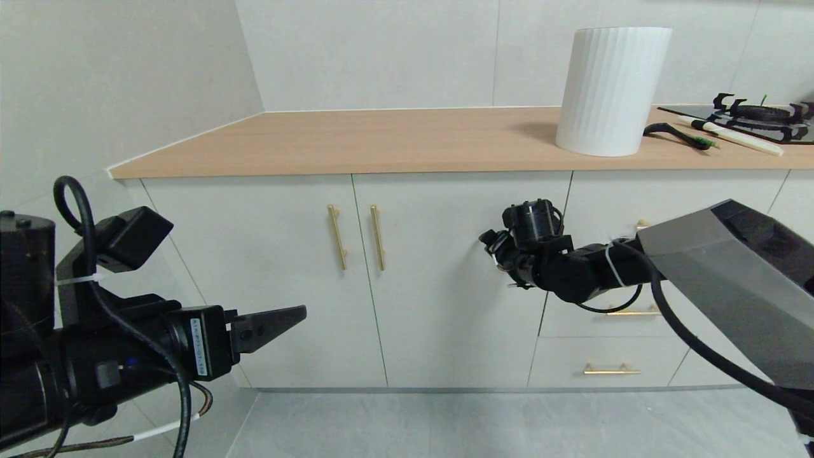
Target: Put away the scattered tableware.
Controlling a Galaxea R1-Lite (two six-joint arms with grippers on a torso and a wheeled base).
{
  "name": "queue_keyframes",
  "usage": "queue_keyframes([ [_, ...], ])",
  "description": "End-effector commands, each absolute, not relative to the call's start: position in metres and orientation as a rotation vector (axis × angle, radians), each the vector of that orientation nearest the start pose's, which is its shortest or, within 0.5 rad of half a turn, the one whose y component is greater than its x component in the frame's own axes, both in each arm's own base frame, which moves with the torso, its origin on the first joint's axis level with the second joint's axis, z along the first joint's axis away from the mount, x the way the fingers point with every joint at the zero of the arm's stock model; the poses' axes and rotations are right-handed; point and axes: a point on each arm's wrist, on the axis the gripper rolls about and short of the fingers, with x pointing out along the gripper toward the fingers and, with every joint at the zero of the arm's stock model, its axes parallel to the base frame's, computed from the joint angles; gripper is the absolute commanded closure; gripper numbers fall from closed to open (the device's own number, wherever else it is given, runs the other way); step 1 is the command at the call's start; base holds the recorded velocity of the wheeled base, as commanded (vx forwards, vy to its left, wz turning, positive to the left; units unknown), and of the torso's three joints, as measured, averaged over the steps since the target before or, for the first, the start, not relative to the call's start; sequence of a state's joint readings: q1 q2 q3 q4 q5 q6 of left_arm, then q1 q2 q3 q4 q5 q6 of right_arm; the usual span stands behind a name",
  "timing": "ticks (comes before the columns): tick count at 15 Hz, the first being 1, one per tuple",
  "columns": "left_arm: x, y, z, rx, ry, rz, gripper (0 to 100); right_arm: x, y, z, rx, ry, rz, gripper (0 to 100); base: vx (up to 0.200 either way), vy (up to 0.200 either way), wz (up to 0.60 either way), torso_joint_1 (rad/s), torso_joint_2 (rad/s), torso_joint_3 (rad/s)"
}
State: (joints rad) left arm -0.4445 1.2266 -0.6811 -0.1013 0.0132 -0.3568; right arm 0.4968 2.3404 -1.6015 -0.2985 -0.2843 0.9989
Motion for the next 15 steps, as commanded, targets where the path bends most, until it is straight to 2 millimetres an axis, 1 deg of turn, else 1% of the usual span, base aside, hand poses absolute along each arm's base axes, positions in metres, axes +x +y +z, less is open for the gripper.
queue_keyframes([
  [1, 0.161, -0.077, 0.213, -0.246, 0.5, -0.342, 0, 0.374, 0.221, 0.164, 0.825, 0.493, 0.119, 0, 0.0, 0.0, 0.0, 0.0, 0.0, 0.0],
  [3, 0.161, -0.076, 0.214, -0.247, 0.498, -0.34, 0, 0.341, 0.215, 0.19, 0.779, 0.507, 0.222, 0, 0.0, 0.0, 0.0, 0.0, 0.0, 0.0],
  [4, 0.161, -0.076, 0.214, -0.247, 0.498, -0.344, 0, 0.319, 0.209, 0.199, 0.722, 0.521, 0.29, 0, 0.0, 0.0, 0.0, 0.0, 0.0, 0.0],
  [5, 0.16, -0.076, 0.214, -0.244, 0.496, -0.345, 0, 0.286, 0.196, 0.207, 0.606, 0.53, 0.396, 0, 0.0, 0.0, 0.0, 0.0, 0.0, 0.0],
  [6, 0.158, -0.075, 0.217, -0.245, 0.48, -0.347, 0, 0.272, 0.189, 0.212, 0.561, 0.515, 0.43, 0, 0.0, 0.0, 0.0, 0.0, 0.0, 0.0],
  [8, 0.151, -0.07, 0.224, -0.257, 0.439, -0.347, 0, 0.25, 0.173, 0.222, 0.521, 0.475, 0.438, 0, 0.0, 0.0, 0.0, 0.0, 0.0, 0.0],
  [9, 0.146, -0.065, 0.227, -0.26, 0.413, -0.337, 0, 0.232, 0.159, 0.228, 0.505, 0.449, 0.437, 0, 0.0, 0.0, 0.0, 0.0, 0.0, 0.0],
  [10, 0.14, -0.061, 0.228, -0.26, 0.398, -0.335, 0, 0.213, 0.145, 0.232, 0.483, 0.424, 0.443, 0, 0.0, 0.0, 0.0, 0.0, 0.0, 0.0],
  [12, 0.123, -0.052, 0.226, -0.268, 0.366, -0.327, 0, 0.178, 0.114, 0.229, 0.443, 0.388, 0.425, 0, 0.0, 0.0, 0.0, 0.0, 0.0, 0.0],
  [14, 0.097, -0.037, 0.221, -0.285, 0.308, -0.306, 0, 0.143, 0.083, 0.227, 0.392, 0.306, 0.395, 0, 0.0, 0.0, 0.0, 0.0, 0.0, 0.0],
  [15, 0.088, -0.033, 0.219, -0.29, 0.29, -0.299, 0, 0.133, 0.075, 0.226, 0.377, 0.283, 0.39, 0, 0.0, 0.0, 0.0, 0.0, 0.0, 0.0],
])
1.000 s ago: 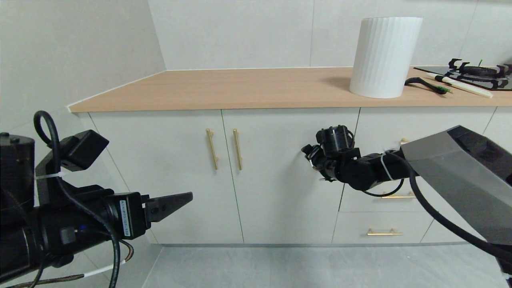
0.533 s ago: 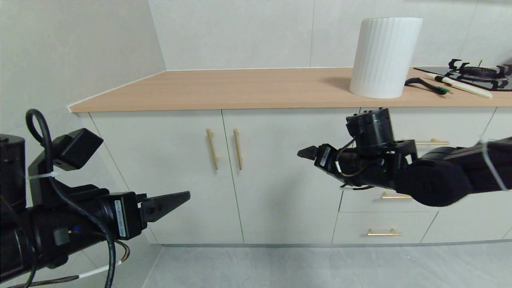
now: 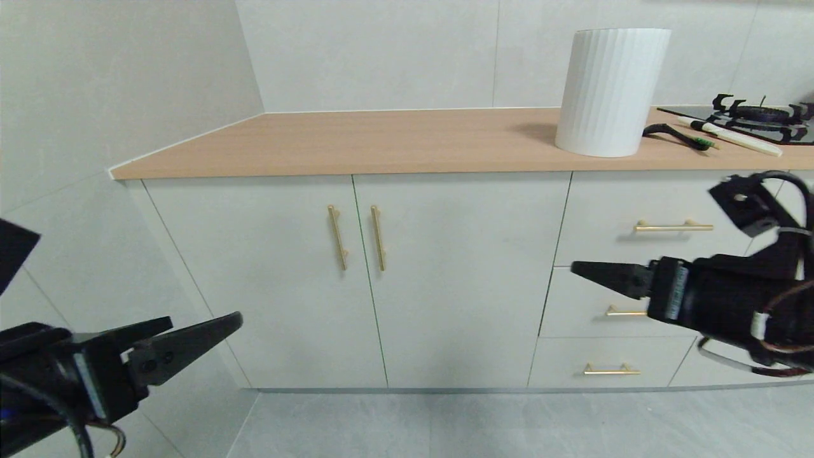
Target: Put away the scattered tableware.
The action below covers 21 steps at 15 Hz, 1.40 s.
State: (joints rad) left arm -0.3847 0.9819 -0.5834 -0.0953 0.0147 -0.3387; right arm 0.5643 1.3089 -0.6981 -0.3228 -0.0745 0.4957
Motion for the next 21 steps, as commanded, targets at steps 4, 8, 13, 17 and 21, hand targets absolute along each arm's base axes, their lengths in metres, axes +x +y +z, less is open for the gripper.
queue_keyframes([
  [4, 0.011, -0.003, 0.201, -0.307, 0.149, -0.278, 0, 0.069, 0.021, 0.218, 0.242, 0.048, 0.231, 0, 0.0, 0.0, 0.0, 0.0, 0.0, 0.0],
  [8, -0.041, 0.01, 0.183, -0.266, 0.011, -0.211, 0, -0.009, -0.004, 0.201, 0.087, -0.131, 0.098, 0, 0.0, 0.0, 0.0, 0.0, 0.0, 0.0],
  [13, -0.06, 0.009, 0.168, -0.195, -0.056, -0.019, 0, -0.05, -0.007, 0.166, 0.003, -0.145, -0.019, 0, 0.0, 0.0, 0.0, 0.0, 0.0, 0.0],
  [17, -0.065, 0.002, 0.145, -0.044, -0.091, 0.093, 0, -0.051, -0.002, 0.136, -0.038, -0.15, -0.101, 0, 0.0, 0.0, 0.0, 0.0, 0.0, 0.0],
  [21, -0.038, 0.002, 0.112, 0.015, -0.08, 0.102, 0, -0.026, -0.002, 0.089, -0.045, -0.078, -0.086, 0, 0.0, 0.0, 0.0, 0.0, 0.0, 0.0],
])
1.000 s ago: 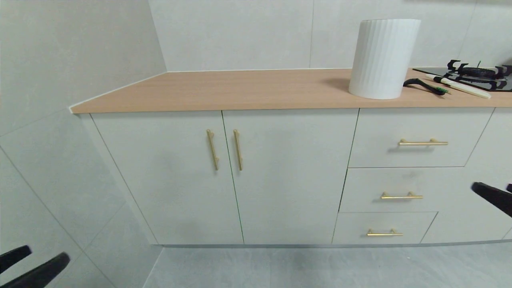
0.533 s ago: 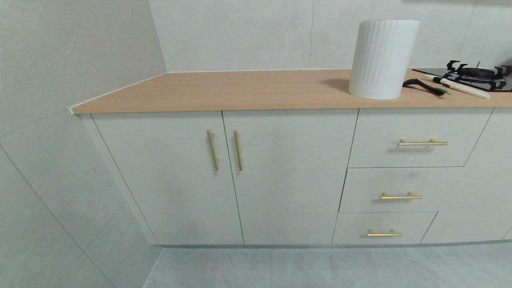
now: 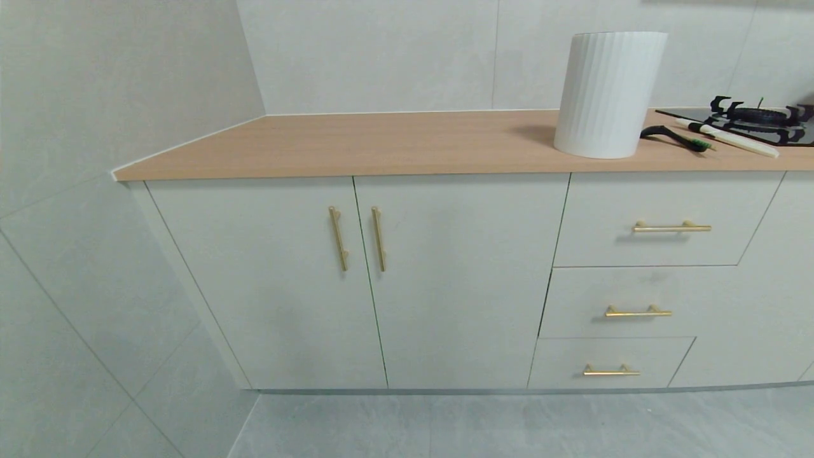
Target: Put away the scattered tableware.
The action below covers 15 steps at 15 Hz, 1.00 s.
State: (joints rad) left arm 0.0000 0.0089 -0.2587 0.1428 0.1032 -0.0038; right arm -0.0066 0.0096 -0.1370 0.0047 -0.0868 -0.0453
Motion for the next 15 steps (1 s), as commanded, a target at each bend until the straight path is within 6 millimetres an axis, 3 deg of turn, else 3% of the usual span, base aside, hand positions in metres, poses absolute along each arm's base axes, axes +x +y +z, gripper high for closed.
queue_keyframes([
  [1, -0.03, 0.002, 0.1, 0.039, -0.11, 0.099, 0, -0.023, -0.001, 0.082, -0.042, -0.065, -0.046, 0, 0.0, 0.0, 0.0, 0.0, 0.0, 0.0],
  [6, -0.023, 0.0, 0.075, 0.021, 0.006, -0.003, 0, -0.023, 0.0, 0.076, -0.026, 0.006, -0.008, 0, 0.0, 0.0, 0.0, 0.0, 0.0, 0.0],
  [15, -0.023, 0.0, 0.075, 0.003, 0.003, -0.005, 0, -0.023, 0.0, 0.075, -0.02, 0.005, -0.006, 0, 0.0, 0.0, 0.0, 0.0, 0.0, 0.0],
])
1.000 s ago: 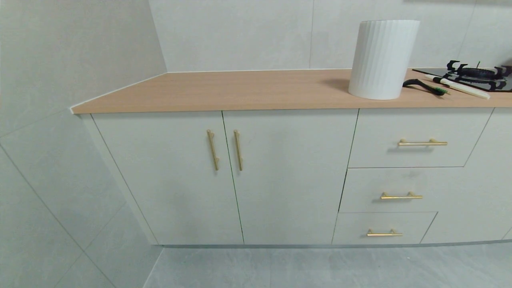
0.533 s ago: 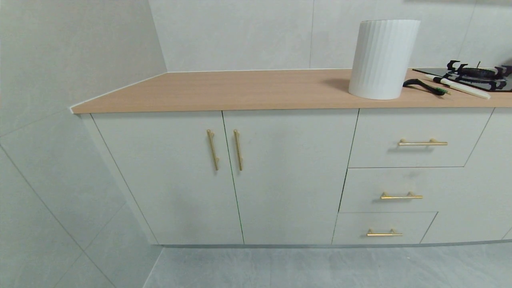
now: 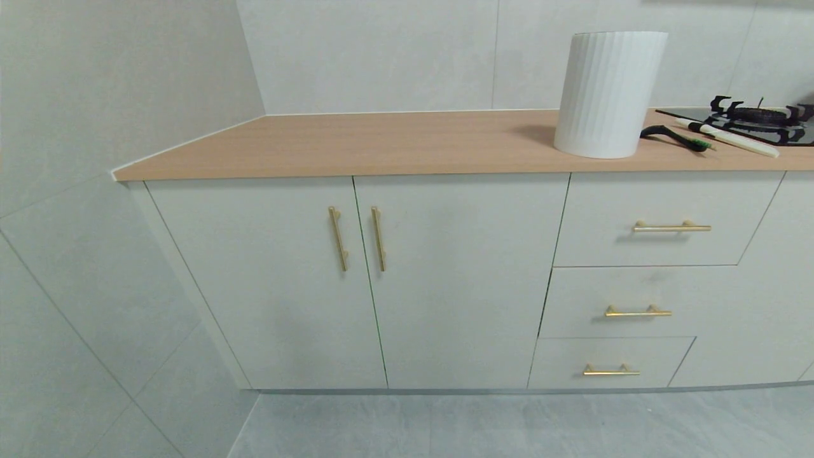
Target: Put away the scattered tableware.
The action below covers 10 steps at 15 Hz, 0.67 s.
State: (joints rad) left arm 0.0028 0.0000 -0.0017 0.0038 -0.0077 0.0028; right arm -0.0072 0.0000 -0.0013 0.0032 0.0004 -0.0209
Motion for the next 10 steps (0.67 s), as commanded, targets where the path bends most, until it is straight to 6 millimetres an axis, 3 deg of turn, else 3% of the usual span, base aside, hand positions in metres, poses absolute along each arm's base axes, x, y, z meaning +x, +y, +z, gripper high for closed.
queue_keyframes([
  [1, -0.0229, -0.0002, 0.0754, 0.003, 0.003, -0.005, 0, -0.0228, 0.0002, 0.0755, -0.02, 0.005, -0.006, 0, 0.0, 0.0, 0.0, 0.0, 0.0, 0.0],
  [8, -0.0229, -0.0002, 0.0754, 0.008, 0.003, -0.005, 0, -0.0228, 0.0002, 0.0755, -0.018, 0.005, -0.003, 0, 0.0, 0.0, 0.0, 0.0, 0.0, 0.0],
  [10, -0.0229, -0.0002, 0.0754, 0.008, 0.003, -0.005, 0, -0.0227, 0.0002, 0.0755, -0.018, 0.006, -0.003, 0, 0.0, -0.2, 0.0, 0.0, 0.0, 0.0],
])
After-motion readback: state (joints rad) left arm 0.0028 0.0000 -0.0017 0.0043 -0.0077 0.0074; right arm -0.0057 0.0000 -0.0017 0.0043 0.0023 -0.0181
